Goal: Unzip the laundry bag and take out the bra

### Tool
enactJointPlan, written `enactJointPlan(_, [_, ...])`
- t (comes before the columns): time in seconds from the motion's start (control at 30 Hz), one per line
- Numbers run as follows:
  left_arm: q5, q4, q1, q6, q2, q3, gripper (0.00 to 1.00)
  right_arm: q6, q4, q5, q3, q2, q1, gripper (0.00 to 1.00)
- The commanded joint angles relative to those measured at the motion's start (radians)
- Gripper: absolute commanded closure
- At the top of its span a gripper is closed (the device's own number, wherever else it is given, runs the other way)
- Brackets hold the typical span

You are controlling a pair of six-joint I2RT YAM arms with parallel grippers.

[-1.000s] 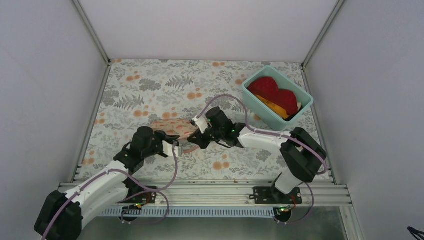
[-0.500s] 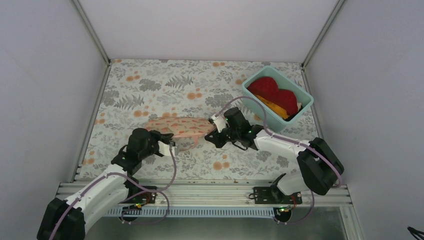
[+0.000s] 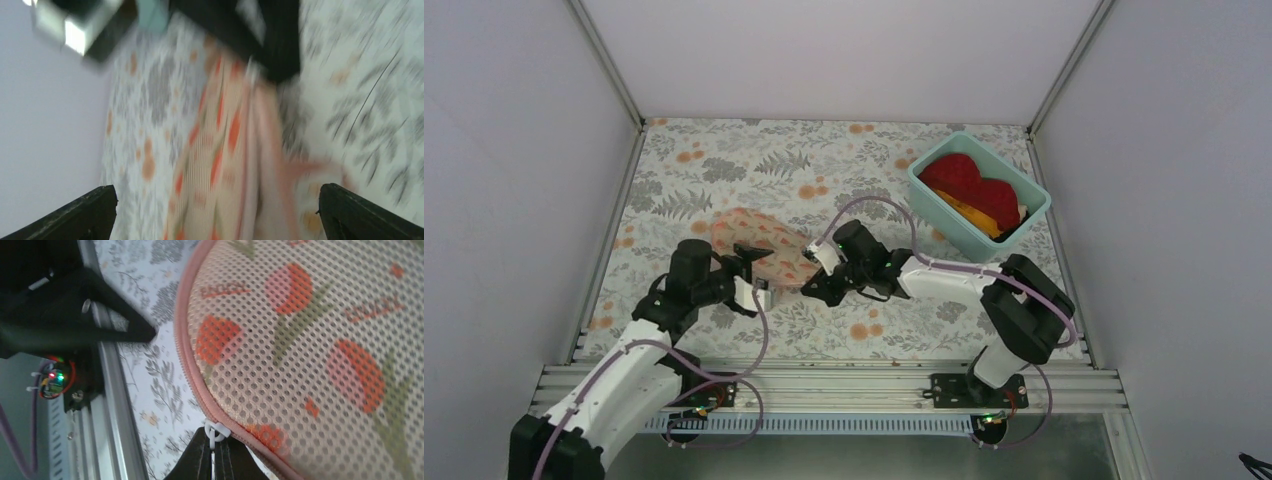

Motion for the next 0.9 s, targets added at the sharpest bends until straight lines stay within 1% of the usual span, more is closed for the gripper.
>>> enactJointPlan(0.0, [0.152,-0.091,-0.162,-0.171,-0.038,0.031,0.01,-0.018,0.070,-0.061,0.066,0.030,0.029,0.96])
enactJointPlan(0.07, [0.072,0.005,-0.223,-0.274,-0.014,0.012,0.08,-0.019,0.074,-0.068,0.071,0.033,0.037,0.96])
enactJointPlan(0.13, [0.034,0.073,-0.235,-0.314,0.022,-0.003,0.20,-0.021,0.073,-0.071,0.070,0.031,0.042,0.96])
enactJointPlan(0.23, [-0.028,0.150,-0.245,-0.320,0.063,-0.014,0.43,-0.025,0.071,-0.074,0.066,0.027,0.045,0.96])
enactJointPlan(0.3, [-0.084,0.221,-0.249,-0.348,0.084,-0.015,0.62,-0.027,0.069,-0.073,0.064,0.027,0.048,0.96])
enactJointPlan(0.33, [-0.103,0.233,-0.251,-0.352,0.090,-0.013,0.66,-0.028,0.067,-0.072,0.064,0.028,0.047,0.96])
enactJointPlan(0.4, [-0.114,0.218,-0.256,-0.328,0.094,-0.009,0.72,-0.028,0.070,-0.069,0.063,0.024,0.048,0.96])
enactJointPlan(0.57, [-0.122,0.191,-0.259,-0.310,0.078,-0.023,0.96,-0.028,0.072,-0.054,0.057,0.012,0.046,0.96])
enactJointPlan(0.7, [-0.152,0.179,-0.259,-0.282,0.061,-0.029,0.98,-0.026,0.049,-0.027,0.041,-0.005,0.023,0.96])
enactJointPlan(0.87, [-0.199,0.183,-0.258,-0.222,0.043,-0.053,0.98,-0.009,0.048,-0.018,-0.045,-0.058,-0.073,0.96])
